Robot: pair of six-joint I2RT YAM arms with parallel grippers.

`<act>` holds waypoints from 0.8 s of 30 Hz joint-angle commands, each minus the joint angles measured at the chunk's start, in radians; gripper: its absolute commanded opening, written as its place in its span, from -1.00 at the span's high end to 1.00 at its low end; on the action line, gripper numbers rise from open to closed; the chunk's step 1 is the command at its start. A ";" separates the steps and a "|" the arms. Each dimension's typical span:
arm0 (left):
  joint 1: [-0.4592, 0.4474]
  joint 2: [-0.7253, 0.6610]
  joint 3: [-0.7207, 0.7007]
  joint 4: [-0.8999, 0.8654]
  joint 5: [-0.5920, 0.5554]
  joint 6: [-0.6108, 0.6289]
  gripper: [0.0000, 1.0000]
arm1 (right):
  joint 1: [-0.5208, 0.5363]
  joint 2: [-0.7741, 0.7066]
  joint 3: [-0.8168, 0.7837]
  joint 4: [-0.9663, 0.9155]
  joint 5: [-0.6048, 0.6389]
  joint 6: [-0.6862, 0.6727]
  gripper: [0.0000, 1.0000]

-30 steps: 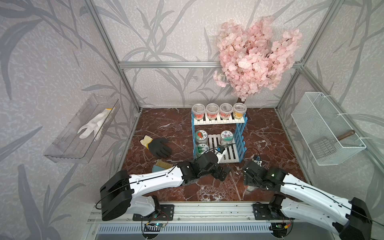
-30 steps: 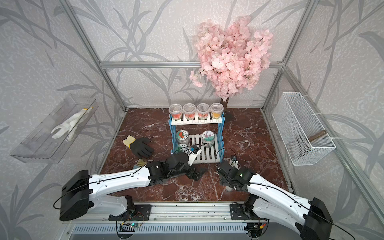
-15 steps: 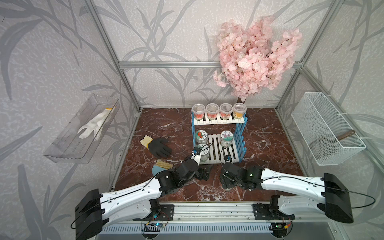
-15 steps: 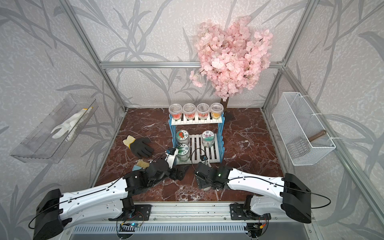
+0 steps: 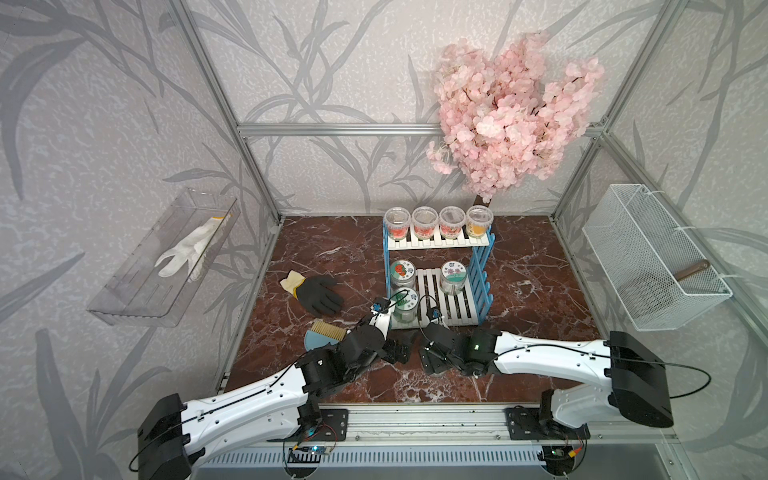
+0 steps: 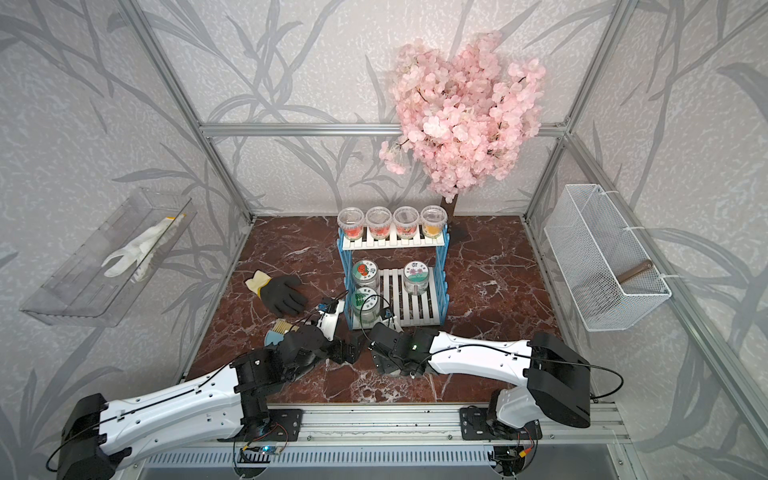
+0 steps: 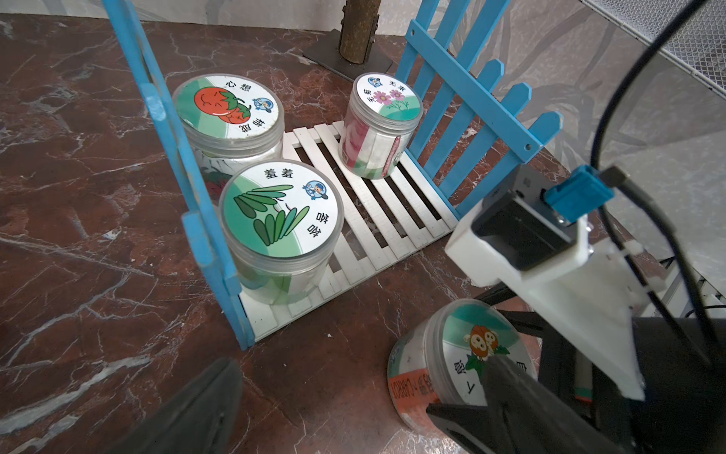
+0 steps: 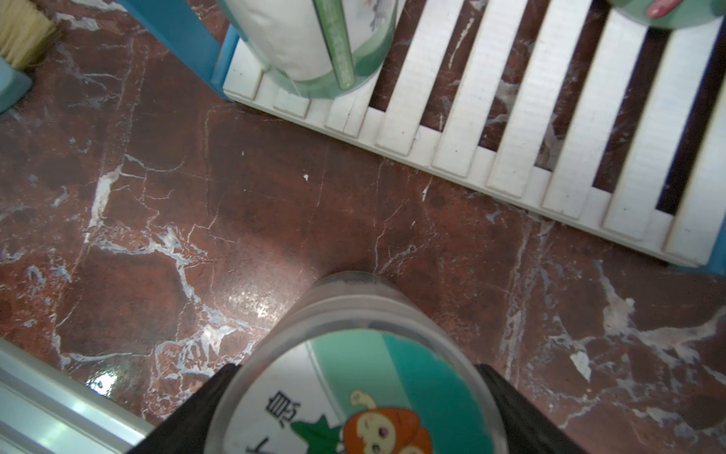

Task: Place the seed container on the shelf
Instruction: Move the seed jar to the center of the board.

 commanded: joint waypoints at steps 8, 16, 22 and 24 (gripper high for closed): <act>0.003 -0.038 0.003 -0.029 0.041 -0.003 -1.00 | 0.006 -0.144 -0.056 0.077 -0.058 -0.183 -0.99; 0.004 0.000 0.043 -0.025 0.213 0.073 -1.00 | -0.066 -0.418 -0.253 0.263 -0.026 -0.391 -0.99; -0.029 0.120 0.102 -0.075 0.254 0.198 -0.95 | -0.391 -0.522 -0.345 0.263 -0.227 -0.293 -1.00; -0.040 0.150 0.113 -0.085 0.238 0.259 -0.95 | -0.415 -0.560 -0.387 0.292 -0.244 -0.273 -0.98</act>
